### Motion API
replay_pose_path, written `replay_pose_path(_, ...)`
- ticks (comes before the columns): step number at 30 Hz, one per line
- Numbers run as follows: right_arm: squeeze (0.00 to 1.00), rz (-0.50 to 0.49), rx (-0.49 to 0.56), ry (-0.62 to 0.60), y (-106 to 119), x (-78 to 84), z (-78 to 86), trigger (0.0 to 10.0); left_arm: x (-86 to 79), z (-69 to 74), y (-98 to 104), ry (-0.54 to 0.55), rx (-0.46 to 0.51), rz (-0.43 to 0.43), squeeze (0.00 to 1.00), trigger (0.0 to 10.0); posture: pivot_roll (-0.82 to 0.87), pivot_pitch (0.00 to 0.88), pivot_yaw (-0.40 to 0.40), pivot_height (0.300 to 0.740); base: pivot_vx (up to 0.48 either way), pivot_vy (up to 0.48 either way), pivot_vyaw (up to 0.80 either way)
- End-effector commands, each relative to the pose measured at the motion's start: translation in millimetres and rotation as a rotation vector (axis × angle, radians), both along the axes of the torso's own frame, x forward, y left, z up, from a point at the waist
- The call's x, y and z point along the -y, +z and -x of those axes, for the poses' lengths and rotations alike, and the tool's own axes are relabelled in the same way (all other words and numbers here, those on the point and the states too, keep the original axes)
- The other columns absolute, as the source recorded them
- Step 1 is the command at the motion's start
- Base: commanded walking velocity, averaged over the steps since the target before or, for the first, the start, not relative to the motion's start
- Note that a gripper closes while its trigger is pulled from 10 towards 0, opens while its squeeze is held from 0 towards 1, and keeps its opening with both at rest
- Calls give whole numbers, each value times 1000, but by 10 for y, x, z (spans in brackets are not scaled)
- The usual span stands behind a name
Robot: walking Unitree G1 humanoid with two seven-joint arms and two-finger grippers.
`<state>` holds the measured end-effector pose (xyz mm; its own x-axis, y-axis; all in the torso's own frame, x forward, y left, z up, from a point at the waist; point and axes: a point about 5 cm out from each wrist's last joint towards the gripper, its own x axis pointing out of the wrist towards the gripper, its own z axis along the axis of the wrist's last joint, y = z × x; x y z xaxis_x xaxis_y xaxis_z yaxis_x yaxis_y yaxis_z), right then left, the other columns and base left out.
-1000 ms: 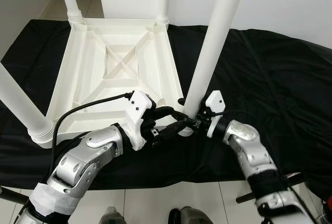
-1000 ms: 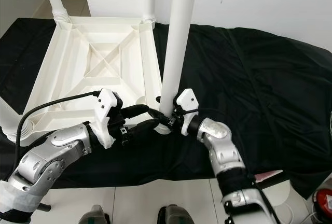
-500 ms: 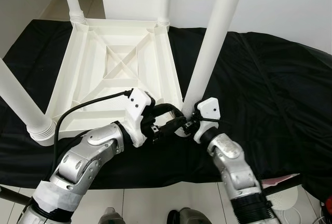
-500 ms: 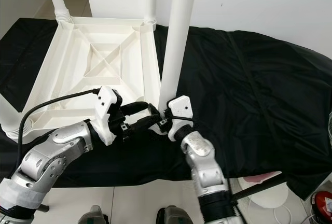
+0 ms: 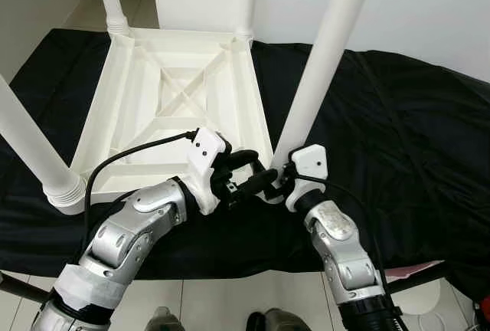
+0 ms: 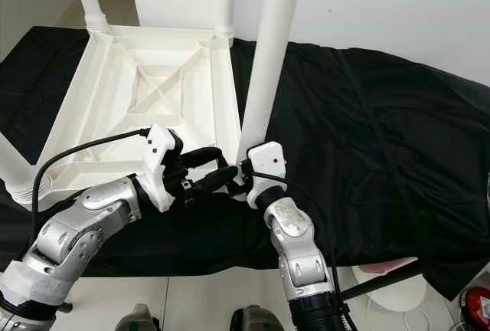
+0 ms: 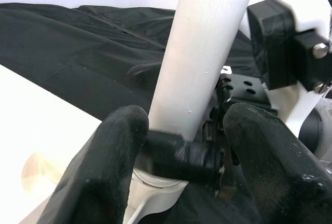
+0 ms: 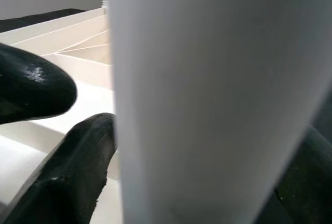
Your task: Building children table
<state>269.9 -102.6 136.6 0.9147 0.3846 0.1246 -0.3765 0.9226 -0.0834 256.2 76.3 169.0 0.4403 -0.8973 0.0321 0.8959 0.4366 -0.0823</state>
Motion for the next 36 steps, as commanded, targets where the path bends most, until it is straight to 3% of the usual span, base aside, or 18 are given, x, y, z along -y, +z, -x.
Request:
replay_pose_path(1, 0, -6, 27, -16, 31, 51, 95, 10000, 4, 25, 8, -61, 19, 4, 0, 10000, 54, 0, -86, 740, 0, 0, 0)
replay_pose_path(7, 0, -21, 75, 15, 93, 96, 263, 10000, -31, 3, 19, -46, 18, 8, 0, 10000, 45, 12, -81, 740, 0, 0, 0)
replay_pose_path(10, 0, -32, 96, 19, 117, 196, 414, 10000, -100, -60, 50, -21, 29, 6, 0, 10000, 36, 27, -72, 740, 0, 0, 0)
replay_pose_path(17, 0, -12, 74, -14, 47, 336, 619, 10000, -228, -171, 133, 31, 54, 8, 0, 10000, 20, 50, -57, 740, 0, 0, 0)
replay_pose_path(22, 0, 26, 22, 30, -75, 386, 815, 10000, -418, -305, 217, 106, 76, 9, 0, 10000, 6, 63, -47, 740, 0, 0, 0)
replay_pose_path(23, 0, 29, 14, 49, -84, 395, 835, 8314, -477, -345, 239, 128, 82, 8, 0, 10000, 4, 63, -48, 740, 0, 0, 0)
replay_pose_path(24, 0, 31, 12, 55, -82, 406, 838, 4706, -513, -371, 251, 141, 85, 6, 0, 10000, 4, 63, -48, 740, 0, 0, 0)
replay_pose_path(25, 0, 23, 7, 83, -79, 395, 836, 0, -552, -396, 263, 154, 90, 2, 0, 10000, 4, 65, -47, 740, 0, 0, 0)
replay_pose_path(34, 0, -14, -27, 256, -36, 301, 786, 0, -647, -454, 221, 201, 105, -44, 0, 10000, 15, 64, -48, 740, 0, 0, 0)
replay_pose_path(35, 0, -12, -36, 287, -30, 282, 756, 1216, -662, -453, 197, 209, 109, -69, 0, 10000, 24, 65, -48, 740, 0, 0, 0)
replay_pose_path(36, 0, -16, -49, 324, -25, 260, 722, 10000, -680, -453, 164, 218, 99, -86, 0, 10000, 31, 65, -49, 740, 0, 0, 0)
